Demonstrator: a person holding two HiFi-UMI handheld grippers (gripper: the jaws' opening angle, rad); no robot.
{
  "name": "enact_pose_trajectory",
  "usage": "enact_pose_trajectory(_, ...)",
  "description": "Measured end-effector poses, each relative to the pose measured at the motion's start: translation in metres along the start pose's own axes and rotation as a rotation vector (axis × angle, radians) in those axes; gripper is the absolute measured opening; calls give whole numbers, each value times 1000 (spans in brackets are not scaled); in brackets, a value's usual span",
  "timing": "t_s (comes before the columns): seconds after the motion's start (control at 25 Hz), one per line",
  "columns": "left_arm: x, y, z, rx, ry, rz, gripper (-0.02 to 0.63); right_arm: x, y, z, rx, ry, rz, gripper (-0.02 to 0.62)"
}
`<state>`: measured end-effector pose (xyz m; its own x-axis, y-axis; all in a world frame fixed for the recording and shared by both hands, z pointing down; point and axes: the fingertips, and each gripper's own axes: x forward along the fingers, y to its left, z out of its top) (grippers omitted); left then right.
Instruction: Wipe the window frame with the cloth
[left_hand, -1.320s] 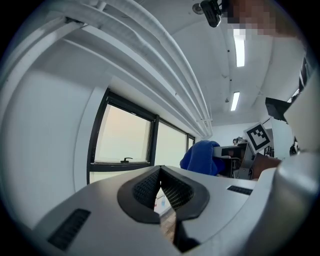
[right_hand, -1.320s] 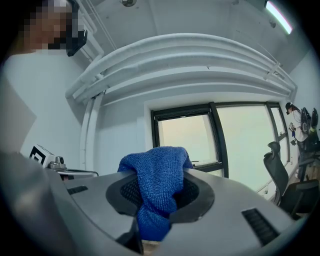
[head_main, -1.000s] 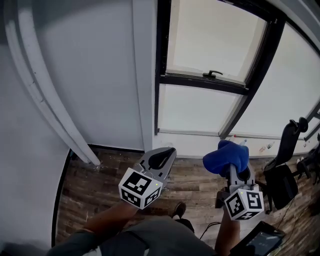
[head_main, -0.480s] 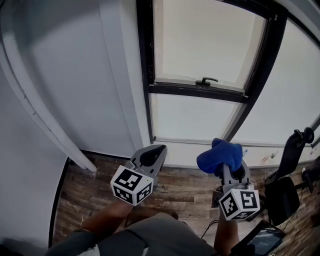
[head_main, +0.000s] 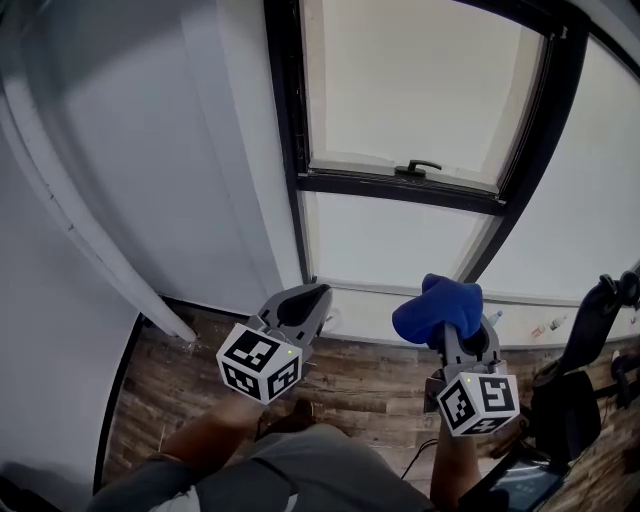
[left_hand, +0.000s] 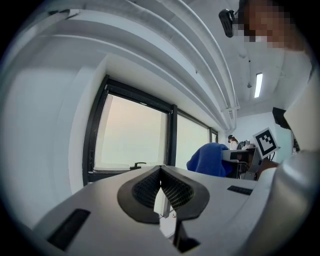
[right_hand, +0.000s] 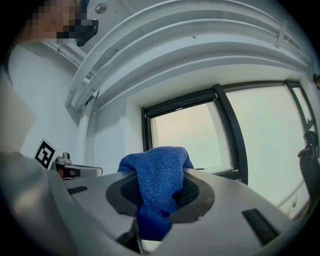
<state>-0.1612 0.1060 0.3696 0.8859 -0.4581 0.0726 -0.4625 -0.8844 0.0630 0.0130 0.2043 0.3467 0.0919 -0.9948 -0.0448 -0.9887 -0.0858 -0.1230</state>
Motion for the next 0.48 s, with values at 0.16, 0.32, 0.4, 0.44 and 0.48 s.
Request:
enact_pose_trajectory(0.16, 21, 18, -3, -13, -5, 23, 9, 27, -3, -8, -5, 16, 25, 118)
enact_pose_trajectory(0.32, 49, 42, -2, -8, -16, 21, 9, 64, -10, -13, -12, 31, 24, 118)
enact_pose_trajectory(0.4, 64, 63, -1, -15, -27, 32, 9, 87, -11, -12, -19, 31, 30, 118)
enact_pose_trajectory(0.44, 71, 72, -1, -21, -33, 38, 9, 98, -11, -12, -27, 32, 37, 118)
enact_pose_trajectory(0.48, 79, 80, -1, -27, -38, 43, 9, 110, -13, -13, -38, 35, 44, 118)
